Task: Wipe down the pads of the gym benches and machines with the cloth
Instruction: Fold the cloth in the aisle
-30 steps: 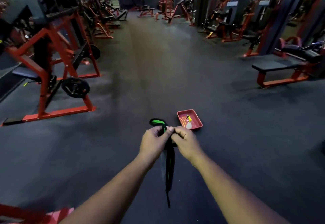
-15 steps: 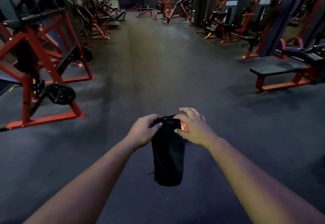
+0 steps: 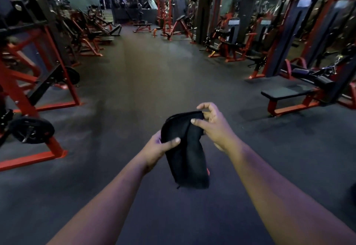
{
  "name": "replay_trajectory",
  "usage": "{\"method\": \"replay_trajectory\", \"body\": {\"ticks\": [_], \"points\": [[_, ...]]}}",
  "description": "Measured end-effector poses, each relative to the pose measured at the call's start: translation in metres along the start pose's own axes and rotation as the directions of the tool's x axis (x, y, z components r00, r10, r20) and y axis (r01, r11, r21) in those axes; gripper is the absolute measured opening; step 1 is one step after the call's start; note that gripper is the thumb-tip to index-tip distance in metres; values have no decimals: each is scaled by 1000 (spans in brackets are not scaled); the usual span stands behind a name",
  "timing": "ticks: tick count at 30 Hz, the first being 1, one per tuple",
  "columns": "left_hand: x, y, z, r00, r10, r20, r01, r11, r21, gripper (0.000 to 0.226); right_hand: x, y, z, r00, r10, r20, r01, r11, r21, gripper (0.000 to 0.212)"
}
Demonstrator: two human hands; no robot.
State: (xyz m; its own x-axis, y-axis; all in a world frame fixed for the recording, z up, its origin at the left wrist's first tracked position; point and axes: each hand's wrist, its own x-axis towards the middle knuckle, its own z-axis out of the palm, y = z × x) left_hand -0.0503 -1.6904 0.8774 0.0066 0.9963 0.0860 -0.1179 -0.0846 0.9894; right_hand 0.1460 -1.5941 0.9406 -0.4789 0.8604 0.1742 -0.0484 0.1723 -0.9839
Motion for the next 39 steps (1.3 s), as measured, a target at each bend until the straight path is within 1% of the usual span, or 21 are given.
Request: {"method": "replay_trajectory", "body": {"ticks": [2,3,5,7,8,9,11,12,13,16,19,22,24,25,27,29,31,33,35,37,39], "points": [[27,-8,-11,990,-86,110,84,996,24,49,33,-13,5,996,13,-94,-3,994,106,37],[47,-11,-16,986,-110,128,106,994,36,45,56,-19,5,988,10,-152,13,989,149,38],[80,-18,-20,988,-110,107,107,994,35,35,91,-25,-3,964,11,-267,52,972,228,40],[109,-18,-20,993,-115,13,115,993,-9,31,113,-12,-21,953,78,-294,8,960,281,47],[128,-19,-21,990,-135,-38,134,990,-43,31,122,2,-32,959,145,-245,-76,959,271,54],[140,-19,-19,985,-153,-79,148,987,-70,32,121,20,-40,961,239,-141,-207,956,208,61],[172,-21,-18,972,-181,-147,165,980,-112,24,117,65,-52,895,439,81,-441,897,12,65],[187,-25,-19,964,-194,-179,174,977,-120,18,115,86,-56,872,475,122,-475,879,-27,59],[208,-30,-21,958,-204,-202,185,977,-111,16,121,104,-64,878,466,109,-470,883,7,48],[256,-45,-29,946,-245,-210,250,968,-3,20,151,141,-84,906,418,-67,-401,898,180,25],[296,-63,-32,938,-275,-209,300,949,96,14,195,166,-113,897,397,-195,-358,910,207,15],[341,-72,-32,936,-272,-222,303,946,116,41,241,180,-140,887,312,-342,-301,950,85,20],[372,-77,-33,920,-264,-290,314,938,143,66,267,183,-156,880,266,-393,-299,954,-24,27],[390,-78,-34,919,-261,-297,321,931,176,79,282,185,-165,889,257,-379,-298,953,-51,30],[417,-79,-39,938,-229,-261,306,899,312,102,308,192,-180,933,228,-278,-259,962,-83,41],[444,-83,-46,956,-177,-235,281,787,550,105,336,204,-192,966,201,-165,-232,953,-196,56],[473,-87,-53,970,-99,-223,235,615,753,90,364,215,-200,976,195,-96,-217,893,-393,61],[500,-95,-62,983,-6,-185,170,419,892,69,392,228,-205,984,160,-81,-176,771,-612,54],[521,-104,-70,991,28,-133,125,201,972,52,414,239,-208,986,153,-66,-151,656,-739,43],[543,-123,-82,992,-3,-128,127,103,987,41,438,254,-209,984,170,-61,-152,596,-789,32],[567,-153,-101,991,-55,-125,130,104,986,37,462,279,-206,973,216,-75,-186,556,-810,26]]}}
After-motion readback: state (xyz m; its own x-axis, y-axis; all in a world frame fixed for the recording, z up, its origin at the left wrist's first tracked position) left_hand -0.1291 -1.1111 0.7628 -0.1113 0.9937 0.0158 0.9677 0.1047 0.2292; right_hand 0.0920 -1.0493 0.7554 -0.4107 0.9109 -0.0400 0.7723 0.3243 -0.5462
